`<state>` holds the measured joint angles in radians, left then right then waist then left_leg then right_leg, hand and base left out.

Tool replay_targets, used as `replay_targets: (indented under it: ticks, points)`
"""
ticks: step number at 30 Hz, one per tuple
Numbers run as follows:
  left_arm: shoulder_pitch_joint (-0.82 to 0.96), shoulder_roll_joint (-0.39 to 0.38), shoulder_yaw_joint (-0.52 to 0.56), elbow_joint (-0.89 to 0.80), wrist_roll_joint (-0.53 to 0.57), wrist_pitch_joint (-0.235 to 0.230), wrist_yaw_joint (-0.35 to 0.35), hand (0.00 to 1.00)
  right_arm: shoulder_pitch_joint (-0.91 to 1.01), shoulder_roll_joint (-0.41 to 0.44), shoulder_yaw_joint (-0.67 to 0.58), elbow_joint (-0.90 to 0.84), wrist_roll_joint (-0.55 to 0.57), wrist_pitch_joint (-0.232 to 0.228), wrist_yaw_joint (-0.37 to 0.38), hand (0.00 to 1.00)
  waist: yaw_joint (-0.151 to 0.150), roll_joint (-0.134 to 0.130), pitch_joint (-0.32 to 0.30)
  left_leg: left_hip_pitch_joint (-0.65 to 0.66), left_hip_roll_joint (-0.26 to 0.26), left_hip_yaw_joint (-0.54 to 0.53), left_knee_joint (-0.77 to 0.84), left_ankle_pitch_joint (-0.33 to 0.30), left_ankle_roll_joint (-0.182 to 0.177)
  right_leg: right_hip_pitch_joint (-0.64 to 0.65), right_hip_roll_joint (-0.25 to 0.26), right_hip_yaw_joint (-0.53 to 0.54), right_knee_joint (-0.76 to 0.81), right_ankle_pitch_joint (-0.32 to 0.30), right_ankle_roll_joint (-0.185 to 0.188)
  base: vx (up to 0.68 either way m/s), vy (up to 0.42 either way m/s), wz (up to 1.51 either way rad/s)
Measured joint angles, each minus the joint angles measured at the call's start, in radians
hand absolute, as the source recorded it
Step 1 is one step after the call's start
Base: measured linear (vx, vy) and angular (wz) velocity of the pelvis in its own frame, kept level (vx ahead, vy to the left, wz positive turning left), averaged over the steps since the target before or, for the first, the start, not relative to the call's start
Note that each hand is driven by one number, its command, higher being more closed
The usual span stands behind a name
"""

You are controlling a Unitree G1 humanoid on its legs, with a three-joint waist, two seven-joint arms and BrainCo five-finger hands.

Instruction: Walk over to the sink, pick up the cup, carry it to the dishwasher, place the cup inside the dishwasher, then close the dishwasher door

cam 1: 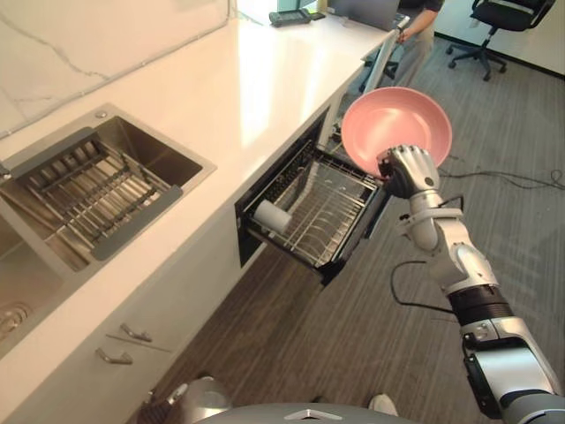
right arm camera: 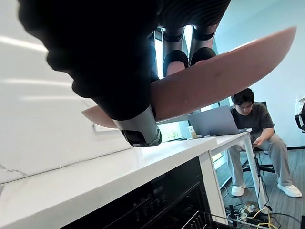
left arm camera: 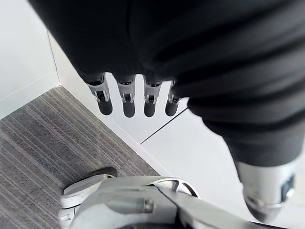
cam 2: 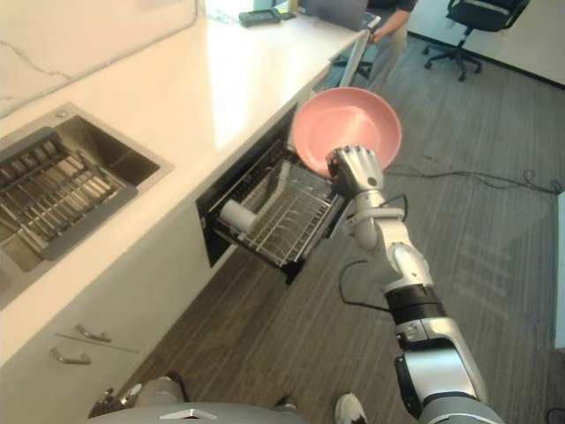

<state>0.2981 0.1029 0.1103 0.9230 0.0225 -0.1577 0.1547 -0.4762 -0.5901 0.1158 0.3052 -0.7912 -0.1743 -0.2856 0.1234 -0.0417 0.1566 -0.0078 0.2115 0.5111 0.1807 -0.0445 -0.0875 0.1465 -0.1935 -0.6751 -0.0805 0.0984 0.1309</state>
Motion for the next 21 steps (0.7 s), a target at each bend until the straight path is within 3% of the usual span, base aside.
replay_targets:
  ticks: [1,8,14,17,21]
  points:
    - [-0.003,0.0,-0.001,0.0,0.0,0.0,-0.012,0.0,-0.001,0.001,0.0,0.015,0.0,-0.006,0.018,1.0,0.005,0.004,-0.002,-0.011,-0.013,-0.042,-0.008,0.005,0.004,-0.006,-0.004,-0.006,0.0,0.005,0.001,0.0,0.049,0.12]
    - [-0.012,0.002,-0.004,-0.001,0.021,-0.003,-0.015,0.0,-0.012,0.002,0.0,0.068,0.001,0.006,0.018,1.0,0.013,0.008,0.014,-0.092,-0.037,-0.073,-0.008,0.018,0.019,-0.075,-0.024,-0.018,0.001,0.031,-0.002,-0.03,0.078,0.1]
    - [-0.078,0.004,-0.004,-0.022,-0.041,-0.022,-0.032,0.0,-0.222,-0.024,0.004,0.214,0.04,0.058,0.004,1.0,0.012,0.05,0.174,-0.229,-0.046,-0.079,0.03,0.035,0.046,-0.212,-0.035,0.01,0.001,0.087,-0.026,-0.15,0.097,-0.07]
    - [-0.083,0.005,-0.005,-0.053,-0.088,-0.03,-0.038,0.0,-0.292,-0.074,0.046,0.233,0.073,0.074,-0.009,1.0,0.014,0.066,0.235,-0.295,-0.063,-0.152,0.046,0.037,0.05,-0.272,-0.042,0.021,0.001,0.11,-0.03,-0.08,0.09,-0.04]
    - [-0.122,0.021,-0.027,-0.059,-0.19,-0.007,-0.087,0.0,-0.379,-0.127,0.101,0.287,0.147,0.091,-0.002,1.0,0.021,0.084,0.298,-0.345,-0.082,-0.201,0.059,0.039,0.056,-0.313,-0.054,0.023,0.0,0.127,-0.032,-0.06,0.076,0.04]
